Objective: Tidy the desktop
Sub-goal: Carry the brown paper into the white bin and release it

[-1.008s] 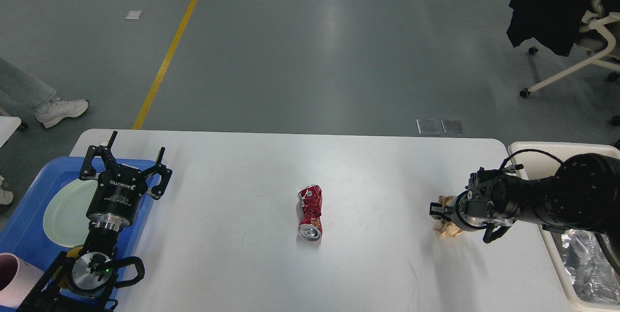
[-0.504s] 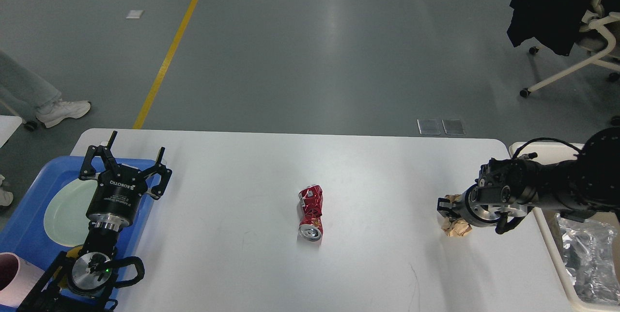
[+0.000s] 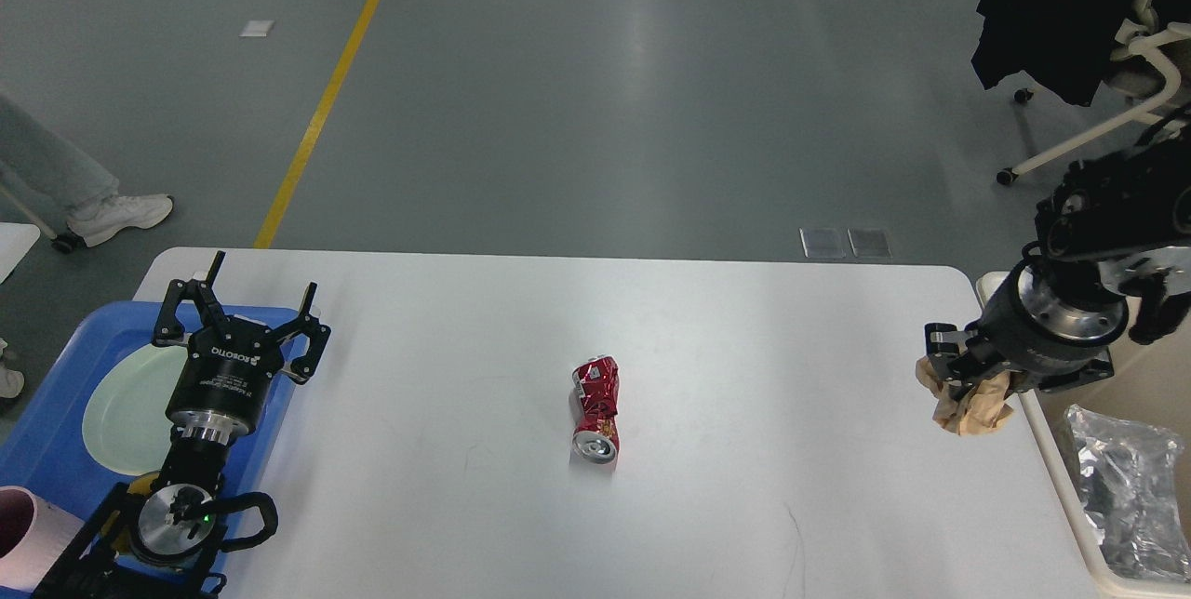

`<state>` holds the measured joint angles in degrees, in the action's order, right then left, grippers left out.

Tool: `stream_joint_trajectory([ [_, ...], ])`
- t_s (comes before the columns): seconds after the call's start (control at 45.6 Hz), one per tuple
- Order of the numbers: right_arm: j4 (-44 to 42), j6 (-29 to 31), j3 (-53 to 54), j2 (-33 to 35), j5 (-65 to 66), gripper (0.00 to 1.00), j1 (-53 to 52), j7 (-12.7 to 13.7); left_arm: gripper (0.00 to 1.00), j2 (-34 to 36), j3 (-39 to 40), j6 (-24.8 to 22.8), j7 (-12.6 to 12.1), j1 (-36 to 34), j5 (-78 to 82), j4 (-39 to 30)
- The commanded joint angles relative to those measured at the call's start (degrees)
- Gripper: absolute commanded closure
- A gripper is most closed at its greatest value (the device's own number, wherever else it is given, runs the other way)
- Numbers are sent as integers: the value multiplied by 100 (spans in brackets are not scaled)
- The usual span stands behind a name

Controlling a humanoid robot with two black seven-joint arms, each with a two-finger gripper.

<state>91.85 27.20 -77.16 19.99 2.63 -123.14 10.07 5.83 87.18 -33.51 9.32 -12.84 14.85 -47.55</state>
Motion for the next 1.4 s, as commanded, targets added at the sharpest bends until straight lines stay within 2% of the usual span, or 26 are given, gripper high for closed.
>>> stream_joint_trajectory([
  [0.0, 254, 1154, -264, 13, -16, 100, -1044, -5, 4, 6, 0, 2, 0, 1, 0, 0],
  [0.066, 359, 1436, -352, 40, -86, 100, -1325, -14, 4, 6, 0, 2, 0, 1, 0, 0],
  [0.197, 457, 1191, -633, 31, -122, 100, -1528, -137, 4, 6, 0, 2, 0, 1, 0, 0],
  [0.241, 465, 1103, -730, 22, -122, 100, -1528, -321, 4, 6, 0, 2, 0, 1, 0, 0],
  [0.329, 465, 1042, -1081, -22, -122, 100, -1546, -1076, 4, 6, 0, 2, 0, 1, 0, 0],
  [0.373, 465, 1042, -1230, -48, -113, 100, -1555, -1279, 4, 6, 0, 2, 0, 1, 0, 0],
  [0.592, 439, 1015, -1451, 13, 1, 100, -1546, -1262, 4, 6, 0, 2, 0, 1, 0, 0],
  [0.745, 220, 577, -1714, 539, 282, 100, -1309, -1218, 4, 6, 0, -7, 9, 1, 0, 0],
  [0.899, -816, 268, -1697, 1752, 880, 100, -317, -1183, 4, 6, -8, 2, 9, 9, 0, 0],
  [1.03, -2398, 49, -1434, 2561, 950, 100, 1097, -1201, 4, 6, 0, 2, 9, 1, 0, 0],
  [1.118, -3321, -83, -741, 2957, 950, 100, 2274, -1201, 4, 6, 0, 2, 9, 1, 0, 0],
  [1.249, -4499, -338, 612, 3002, 933, 100, 4137, -1236, 4, -2, -8, 2, 9, 1, 0, 0],
  [1.381, -5439, -944, 2115, 2748, 933, 100, 6089, -1227, 4, 6, 0, 2, 9, 1, 0, 0],
])
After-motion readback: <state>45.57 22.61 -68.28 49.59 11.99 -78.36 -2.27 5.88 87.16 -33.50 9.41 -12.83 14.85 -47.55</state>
